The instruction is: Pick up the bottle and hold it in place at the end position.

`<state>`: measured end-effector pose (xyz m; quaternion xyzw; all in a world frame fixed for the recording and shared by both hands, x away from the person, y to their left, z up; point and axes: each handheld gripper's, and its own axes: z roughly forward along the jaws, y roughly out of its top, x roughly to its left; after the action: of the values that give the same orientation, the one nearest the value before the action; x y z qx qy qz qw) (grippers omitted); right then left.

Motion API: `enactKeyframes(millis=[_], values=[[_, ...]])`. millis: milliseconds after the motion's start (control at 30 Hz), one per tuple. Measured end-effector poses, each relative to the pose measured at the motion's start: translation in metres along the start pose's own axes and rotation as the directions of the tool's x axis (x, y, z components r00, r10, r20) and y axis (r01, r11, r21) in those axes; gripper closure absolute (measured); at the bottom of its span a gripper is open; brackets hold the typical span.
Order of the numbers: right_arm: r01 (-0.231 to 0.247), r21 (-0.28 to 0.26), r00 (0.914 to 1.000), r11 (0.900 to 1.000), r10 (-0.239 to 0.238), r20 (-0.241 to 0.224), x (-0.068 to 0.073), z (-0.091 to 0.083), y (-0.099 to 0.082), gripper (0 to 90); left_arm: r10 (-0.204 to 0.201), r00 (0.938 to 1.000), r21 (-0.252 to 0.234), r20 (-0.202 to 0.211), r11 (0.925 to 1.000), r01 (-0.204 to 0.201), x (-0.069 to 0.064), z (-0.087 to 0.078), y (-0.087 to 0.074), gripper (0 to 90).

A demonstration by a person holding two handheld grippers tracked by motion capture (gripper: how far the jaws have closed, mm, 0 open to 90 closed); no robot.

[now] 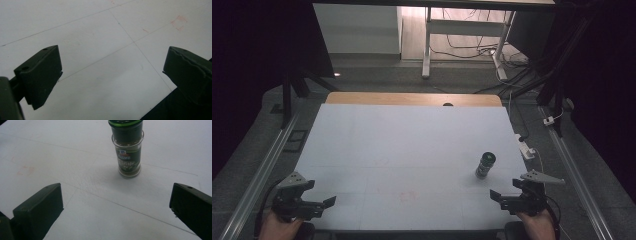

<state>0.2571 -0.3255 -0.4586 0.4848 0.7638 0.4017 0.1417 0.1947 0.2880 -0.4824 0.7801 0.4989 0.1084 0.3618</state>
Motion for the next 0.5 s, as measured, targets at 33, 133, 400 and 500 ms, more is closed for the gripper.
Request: enactKeyframes(millis=[33, 133, 400, 500], values=[[-0.007, 0.002, 1.0000, 1.0000, 0.007, -0.004, -0.0006, 0.0003, 0.0002, 0.0, 0.000, 1.0000, 0.001, -0.001, 1.0000, 0.000, -0.0002, 0.0000, -0.0001, 3.1], [-0.016, 0.008, 0.9997, 0.9998, 0.017, -0.017, -0.0024, 0.0013, 0.0007, 0.0, 0.003, 1.0000, 0.004, -0.005, 1.0000, -0.003, -0.0010, 0.0001, -0.0001, 3.1], [-0.004, 0.026, 0.9998, 0.9997, 0.004, -0.021, -0.0010, 0.0029, 0.0012, 0.0, 0.031, 0.9994, 0.025, -0.014, 0.9992, -0.031, -0.0046, 0.0023, 0.0008, 3.1], [0.002, 0.031, 0.9998, 0.9995, -0.001, -0.022, -0.0007, 0.0034, 0.0014, 0.0, 0.031, 0.9995, 0.022, -0.009, 0.9993, -0.030, -0.0038, 0.0018, 0.0007, 3.1]])
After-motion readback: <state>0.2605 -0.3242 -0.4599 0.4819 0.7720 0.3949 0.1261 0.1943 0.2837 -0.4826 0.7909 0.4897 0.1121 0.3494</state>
